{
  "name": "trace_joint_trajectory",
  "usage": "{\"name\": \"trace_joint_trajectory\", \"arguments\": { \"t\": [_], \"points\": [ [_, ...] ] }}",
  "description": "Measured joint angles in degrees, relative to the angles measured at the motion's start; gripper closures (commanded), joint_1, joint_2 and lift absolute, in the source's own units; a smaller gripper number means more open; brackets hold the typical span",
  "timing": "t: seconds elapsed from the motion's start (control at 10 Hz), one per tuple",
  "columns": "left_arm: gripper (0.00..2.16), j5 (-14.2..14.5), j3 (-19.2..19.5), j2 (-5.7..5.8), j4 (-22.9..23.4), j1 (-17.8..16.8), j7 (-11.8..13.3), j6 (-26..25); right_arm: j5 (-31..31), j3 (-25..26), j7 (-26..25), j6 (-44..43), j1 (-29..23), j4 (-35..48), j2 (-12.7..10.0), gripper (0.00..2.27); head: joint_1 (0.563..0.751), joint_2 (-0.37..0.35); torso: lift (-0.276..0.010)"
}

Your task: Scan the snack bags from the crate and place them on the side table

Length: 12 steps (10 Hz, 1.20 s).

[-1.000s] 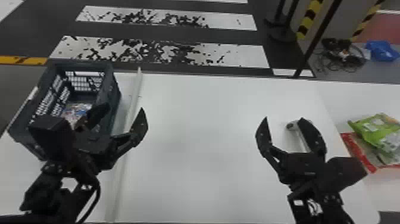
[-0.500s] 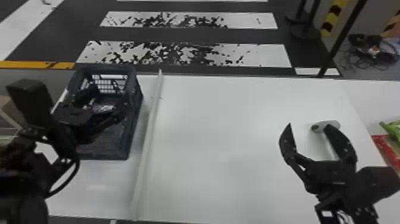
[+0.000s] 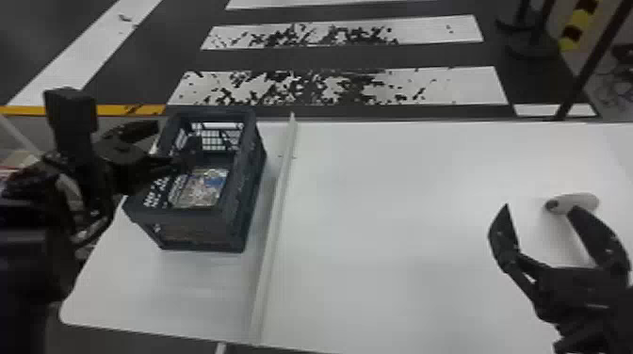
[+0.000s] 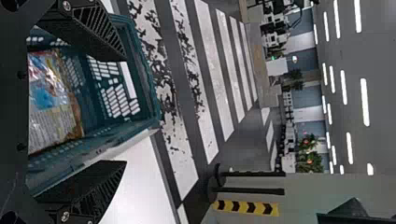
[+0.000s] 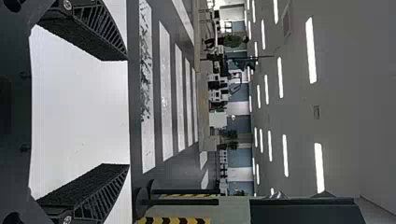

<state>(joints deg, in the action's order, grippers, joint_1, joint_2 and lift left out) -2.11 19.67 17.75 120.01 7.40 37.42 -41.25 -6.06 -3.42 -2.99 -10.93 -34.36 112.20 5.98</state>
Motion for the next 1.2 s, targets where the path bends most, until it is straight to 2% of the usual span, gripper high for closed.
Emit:
{"name": "trace_joint_trajectory", "arguments": {
  "t": [0.1, 0.3, 0.6, 0.9, 1.2],
  "points": [
    [0.08, -4.6, -0.1, 0.45, -3.9, -3.5, 4.4, 0.0, 0.0, 0.0, 0.0, 0.1, 0.0, -0.1, 0.0, 0.06, 0.695, 0.187, -0.094],
    [0.08, -11.7, -1.3, 1.46, -11.2, -9.4, 9.4, 0.1, 0.0, 0.1, 0.0, 0.0, -0.1, -0.2, 0.0, 0.06, 0.695, 0.212, -0.094],
    [0.08, -20.4, -6.6, 2.36, -22.1, -17.0, 17.0, 0.3, -0.1, 0.4, 0.1, 0.0, -0.5, -0.2, 0.0, 0.06, 0.695, 0.202, -0.094],
    [0.08, -27.9, -12.7, 2.63, -33.8, -24.1, 21.7, 0.9, -0.5, 0.9, 0.2, -0.2, -0.8, 0.0, 0.1, 0.06, 0.695, 0.178, -0.094],
    [0.09, -34.1, -18.4, 2.56, -43.2, -29.4, 22.7, 2.3, -0.6, 1.1, 0.4, -0.2, -0.8, 0.0, 0.2, 0.06, 0.695, 0.172, -0.094]
  ]
}}
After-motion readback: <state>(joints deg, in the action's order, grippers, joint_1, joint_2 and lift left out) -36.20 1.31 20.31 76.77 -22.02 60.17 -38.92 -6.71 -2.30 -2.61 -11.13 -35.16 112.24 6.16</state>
